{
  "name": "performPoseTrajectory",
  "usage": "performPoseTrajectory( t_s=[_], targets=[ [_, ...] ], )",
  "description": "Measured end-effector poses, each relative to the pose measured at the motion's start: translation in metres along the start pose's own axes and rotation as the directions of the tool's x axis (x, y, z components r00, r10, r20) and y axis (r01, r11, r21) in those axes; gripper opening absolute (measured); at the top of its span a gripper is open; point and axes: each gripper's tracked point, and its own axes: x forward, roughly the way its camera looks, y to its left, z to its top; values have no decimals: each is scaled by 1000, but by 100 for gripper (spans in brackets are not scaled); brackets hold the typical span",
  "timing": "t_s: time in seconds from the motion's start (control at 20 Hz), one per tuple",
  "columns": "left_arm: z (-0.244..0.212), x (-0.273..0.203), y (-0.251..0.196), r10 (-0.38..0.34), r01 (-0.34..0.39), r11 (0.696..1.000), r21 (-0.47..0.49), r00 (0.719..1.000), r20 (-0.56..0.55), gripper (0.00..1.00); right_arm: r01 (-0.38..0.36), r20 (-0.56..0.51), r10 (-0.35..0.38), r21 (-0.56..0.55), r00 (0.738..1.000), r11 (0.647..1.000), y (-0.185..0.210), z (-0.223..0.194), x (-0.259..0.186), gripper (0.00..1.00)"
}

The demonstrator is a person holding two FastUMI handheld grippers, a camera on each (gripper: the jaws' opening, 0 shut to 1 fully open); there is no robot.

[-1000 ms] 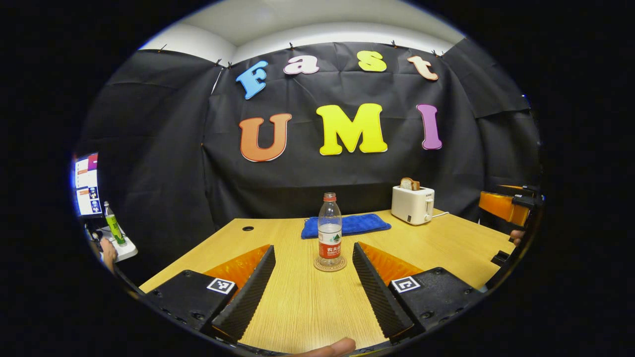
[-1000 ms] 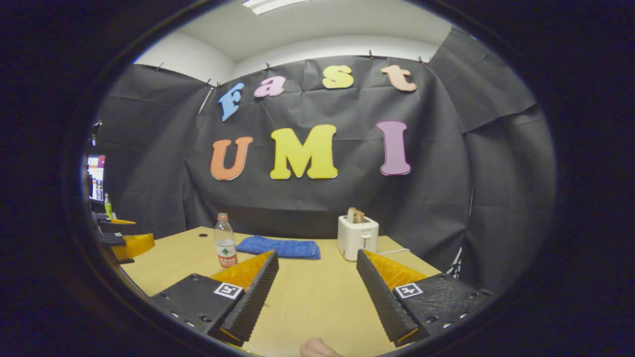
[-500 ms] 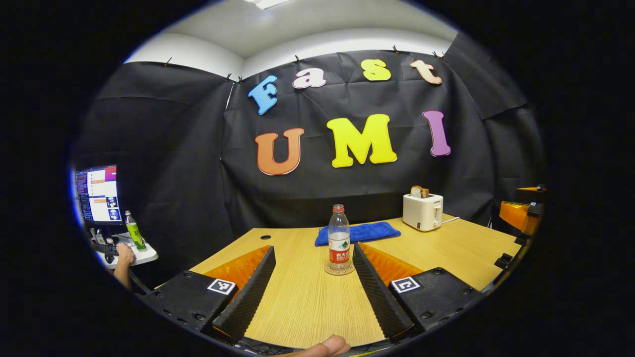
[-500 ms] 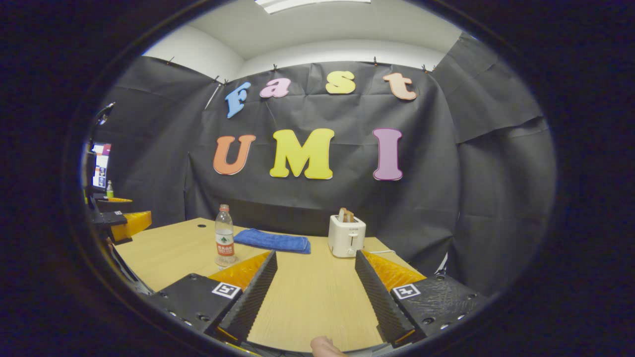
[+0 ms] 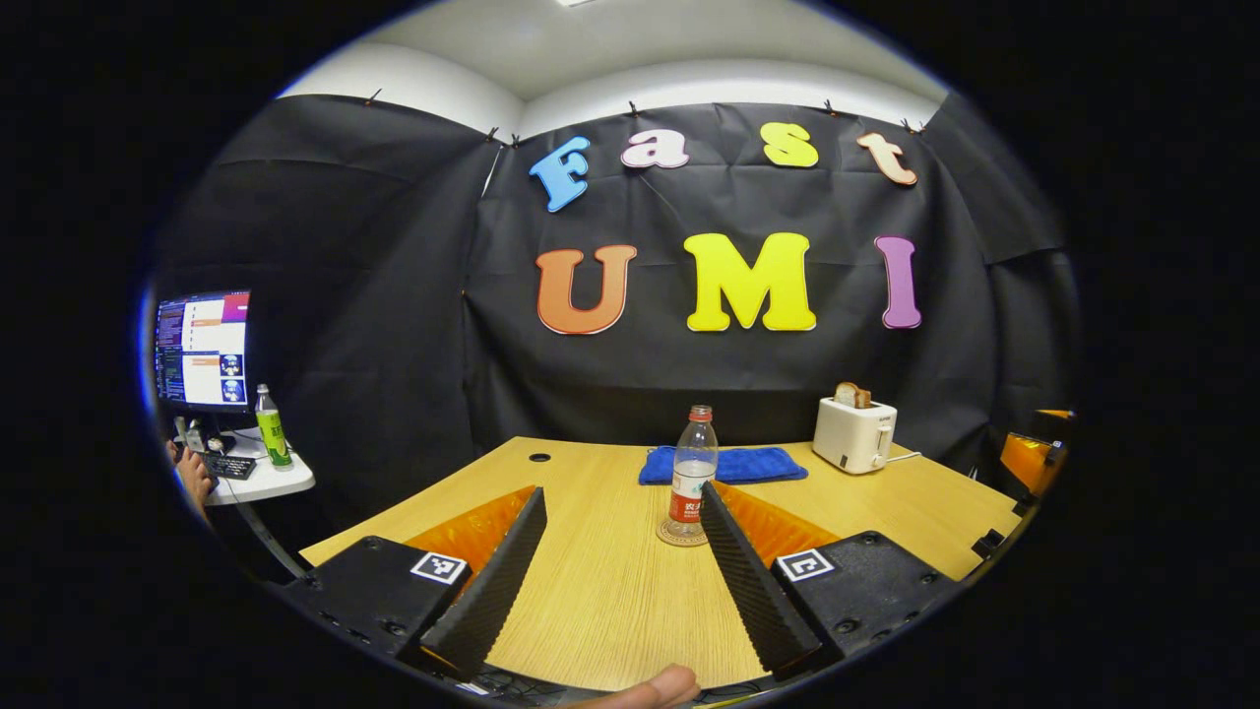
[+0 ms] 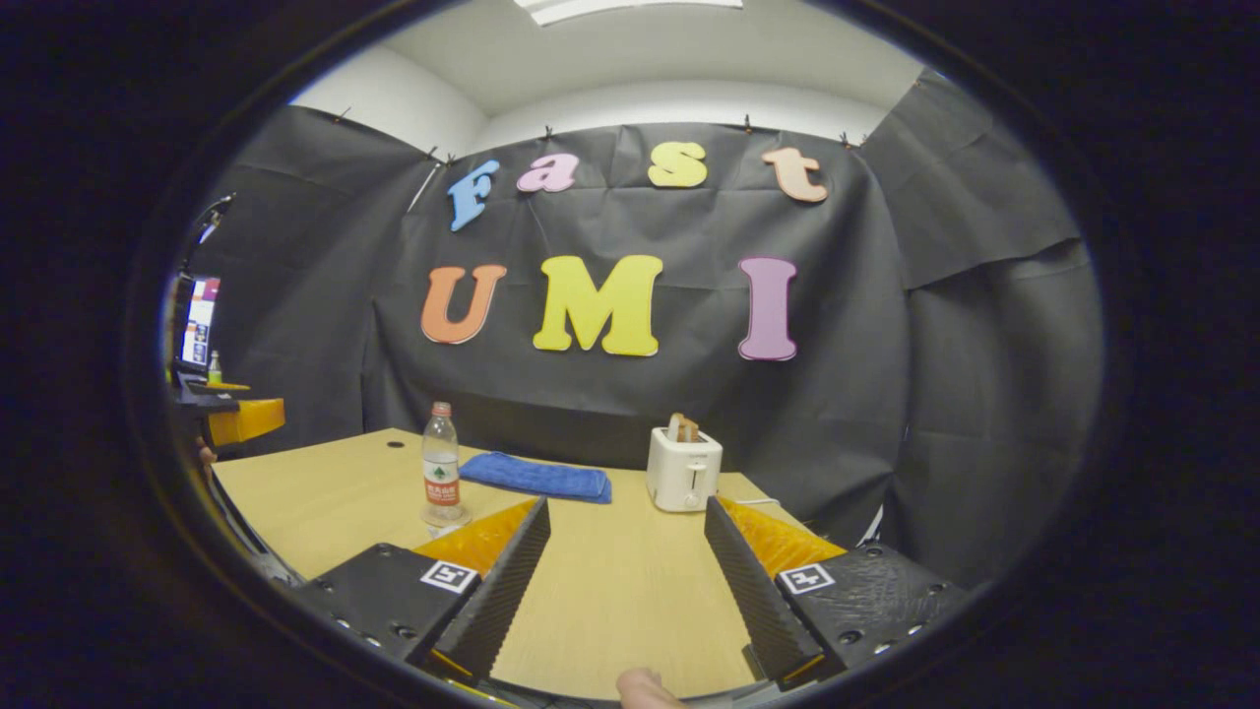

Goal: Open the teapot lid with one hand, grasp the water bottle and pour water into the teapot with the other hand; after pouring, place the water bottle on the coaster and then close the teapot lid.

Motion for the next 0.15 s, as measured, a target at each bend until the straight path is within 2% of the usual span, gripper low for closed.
performPoseTrajectory(
  t_s=[0.15],
  targets=[
    [2,-2,-7,-19,19,1000,13,1000,8,98,-1,10,1,-3,1000,1000,-1,3,-1,95]
  ],
)
